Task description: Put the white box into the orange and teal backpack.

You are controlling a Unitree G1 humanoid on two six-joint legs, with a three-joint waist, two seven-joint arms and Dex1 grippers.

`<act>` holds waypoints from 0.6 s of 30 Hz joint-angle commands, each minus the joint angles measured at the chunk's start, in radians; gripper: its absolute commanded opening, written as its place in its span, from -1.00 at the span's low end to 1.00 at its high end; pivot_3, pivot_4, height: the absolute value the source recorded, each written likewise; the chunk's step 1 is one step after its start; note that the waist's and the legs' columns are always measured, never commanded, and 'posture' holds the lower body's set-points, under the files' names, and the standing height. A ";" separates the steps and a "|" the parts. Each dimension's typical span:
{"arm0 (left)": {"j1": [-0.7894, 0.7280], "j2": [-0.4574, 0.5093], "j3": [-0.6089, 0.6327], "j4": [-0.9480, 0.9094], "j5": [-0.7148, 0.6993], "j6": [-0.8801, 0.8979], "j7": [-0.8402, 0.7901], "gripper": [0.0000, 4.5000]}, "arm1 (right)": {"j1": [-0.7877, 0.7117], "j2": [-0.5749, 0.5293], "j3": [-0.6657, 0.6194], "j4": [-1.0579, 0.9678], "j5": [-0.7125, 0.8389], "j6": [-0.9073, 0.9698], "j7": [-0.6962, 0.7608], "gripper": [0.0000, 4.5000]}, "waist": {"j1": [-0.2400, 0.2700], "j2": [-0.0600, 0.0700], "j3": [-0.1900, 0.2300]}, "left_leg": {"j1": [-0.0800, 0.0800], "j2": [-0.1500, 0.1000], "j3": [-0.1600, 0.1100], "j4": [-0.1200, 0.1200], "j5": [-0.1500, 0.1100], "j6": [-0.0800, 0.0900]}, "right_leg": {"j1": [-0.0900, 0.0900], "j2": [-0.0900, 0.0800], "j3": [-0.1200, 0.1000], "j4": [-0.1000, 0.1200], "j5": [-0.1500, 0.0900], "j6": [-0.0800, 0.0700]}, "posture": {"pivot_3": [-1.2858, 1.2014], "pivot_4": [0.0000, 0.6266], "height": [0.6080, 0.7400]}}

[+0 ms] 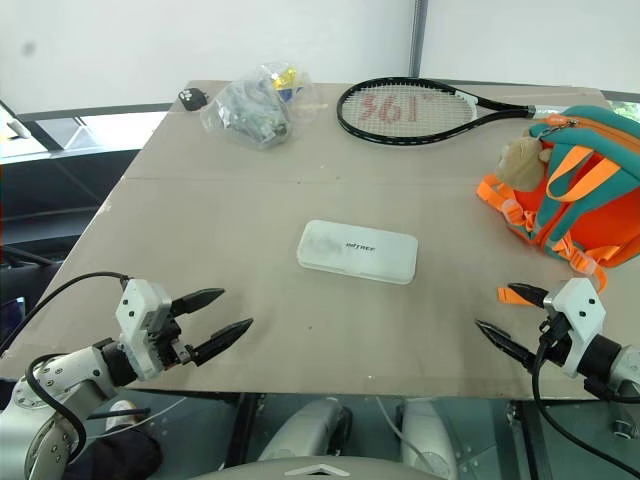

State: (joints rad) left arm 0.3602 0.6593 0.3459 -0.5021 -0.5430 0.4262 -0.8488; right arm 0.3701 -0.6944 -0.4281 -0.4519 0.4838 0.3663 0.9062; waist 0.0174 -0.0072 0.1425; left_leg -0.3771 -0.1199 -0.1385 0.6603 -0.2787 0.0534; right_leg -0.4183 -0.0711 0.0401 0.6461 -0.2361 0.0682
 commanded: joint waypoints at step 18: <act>-0.438 -0.111 0.103 -0.017 -0.292 0.714 0.475 1.00 | -0.504 0.111 0.293 -0.069 -0.035 0.373 -0.432 0.59 | -0.002 0.000 0.000 | 0.000 0.000 -0.001 0.000 0.000 0.000 | -0.002 0.001 -0.002 0.002 0.001 0.000 | 0.03 -0.52 0.99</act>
State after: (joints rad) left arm -0.0646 0.5476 0.4021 -0.5086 -0.7340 1.0301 -0.3924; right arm -0.1280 -0.5760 -0.1433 -0.5200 0.4687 0.7193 0.4959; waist 0.0153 -0.0077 0.1425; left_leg -0.3778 -0.1197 -0.1397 0.6607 -0.2784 0.0530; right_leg -0.4206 -0.0702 0.0380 0.6479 -0.2354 0.0677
